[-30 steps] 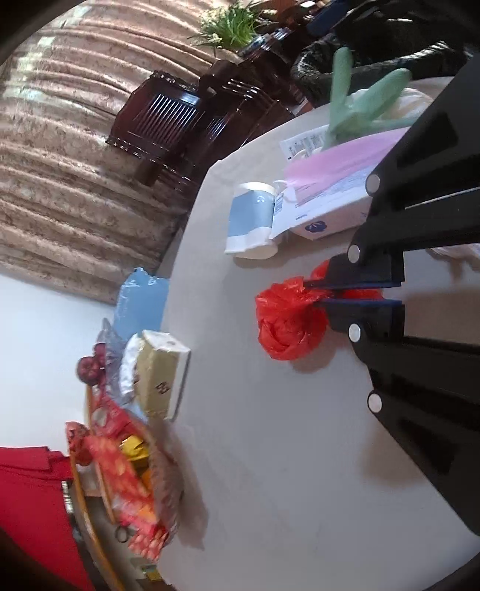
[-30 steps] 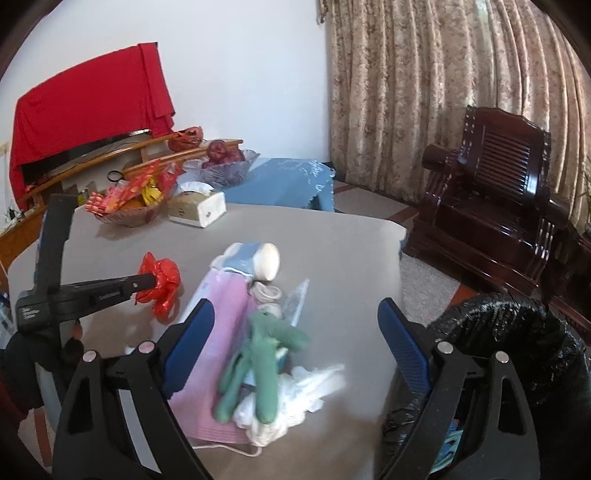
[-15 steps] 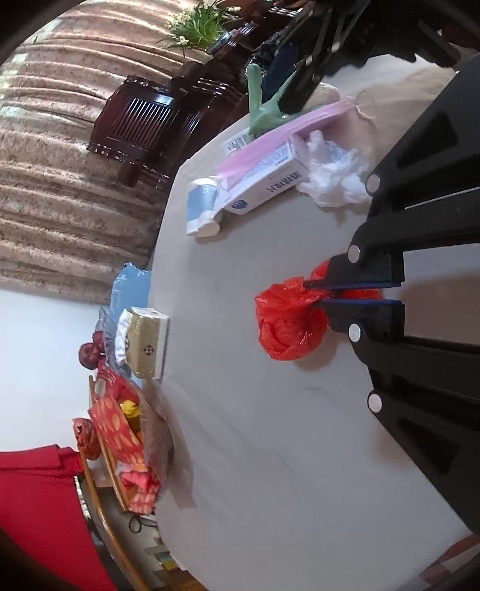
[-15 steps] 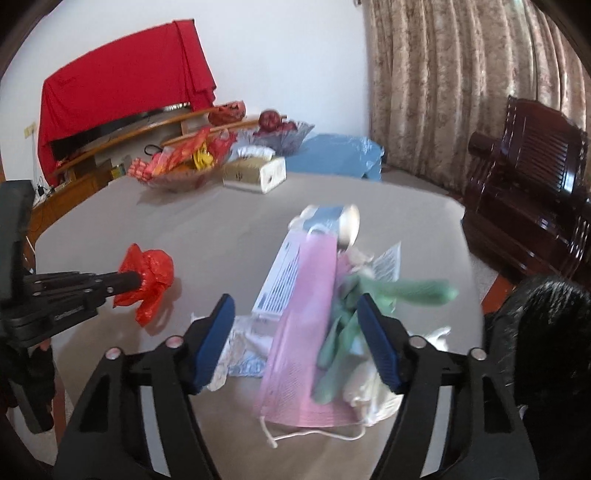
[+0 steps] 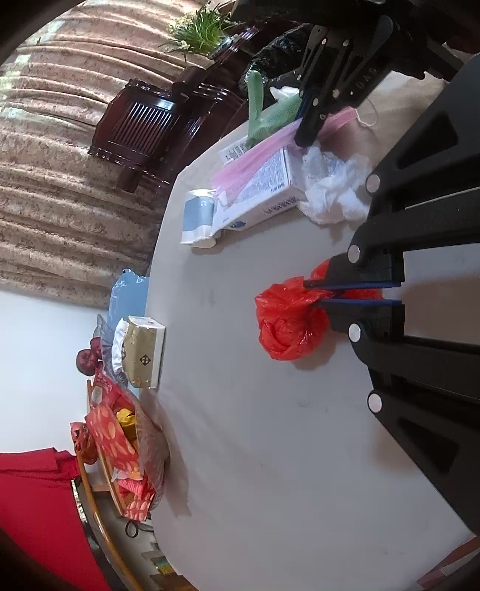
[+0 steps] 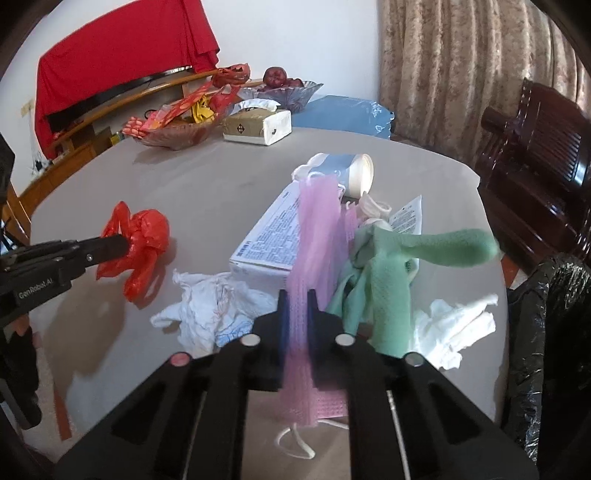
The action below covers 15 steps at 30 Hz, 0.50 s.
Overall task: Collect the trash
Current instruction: 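Grasp the pink face mask with the right tool while the left holds the red bag, then carry the red bag and pink mask over the bin and open both tools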
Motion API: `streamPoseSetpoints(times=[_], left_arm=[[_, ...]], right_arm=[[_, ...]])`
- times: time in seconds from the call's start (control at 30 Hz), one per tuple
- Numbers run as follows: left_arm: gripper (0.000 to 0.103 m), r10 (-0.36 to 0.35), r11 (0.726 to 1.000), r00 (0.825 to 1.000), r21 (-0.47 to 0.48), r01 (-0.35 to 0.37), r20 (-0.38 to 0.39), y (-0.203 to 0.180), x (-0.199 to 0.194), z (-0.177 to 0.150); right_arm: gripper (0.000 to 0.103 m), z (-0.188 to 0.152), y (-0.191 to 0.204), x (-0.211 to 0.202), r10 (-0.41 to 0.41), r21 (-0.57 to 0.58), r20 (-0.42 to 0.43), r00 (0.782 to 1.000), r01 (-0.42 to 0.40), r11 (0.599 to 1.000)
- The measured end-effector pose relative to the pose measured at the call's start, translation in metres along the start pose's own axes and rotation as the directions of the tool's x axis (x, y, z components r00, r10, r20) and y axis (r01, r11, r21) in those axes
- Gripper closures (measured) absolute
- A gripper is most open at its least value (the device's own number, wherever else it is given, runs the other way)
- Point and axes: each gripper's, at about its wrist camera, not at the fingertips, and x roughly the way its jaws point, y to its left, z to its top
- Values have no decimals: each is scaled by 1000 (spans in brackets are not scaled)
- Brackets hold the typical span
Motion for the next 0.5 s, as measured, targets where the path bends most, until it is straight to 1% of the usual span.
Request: streamPoseSetpoints(times=[0.17, 0.3, 0.4, 0.5], left_arm=[[99, -1, 1000, 1000, 14, 1, 18, -9, -9, 7], [99, -27, 999, 998, 28, 25, 48, -23, -19, 17], [99, -52, 997, 996, 56, 47, 77, -40, -29, 25], [99, -85, 993, 990, 89, 76, 109, -60, -40, 34]], right_arm=[[98, 11, -7, -32, 49, 22, 73, 996, -51, 998], [98, 23, -11, -64, 76, 27, 143, 987, -81, 996], [98, 30, -13, -88, 81, 21, 191, 978, -87, 996], [98, 33, -21, -111, 67, 25, 228, 971, -74, 997]])
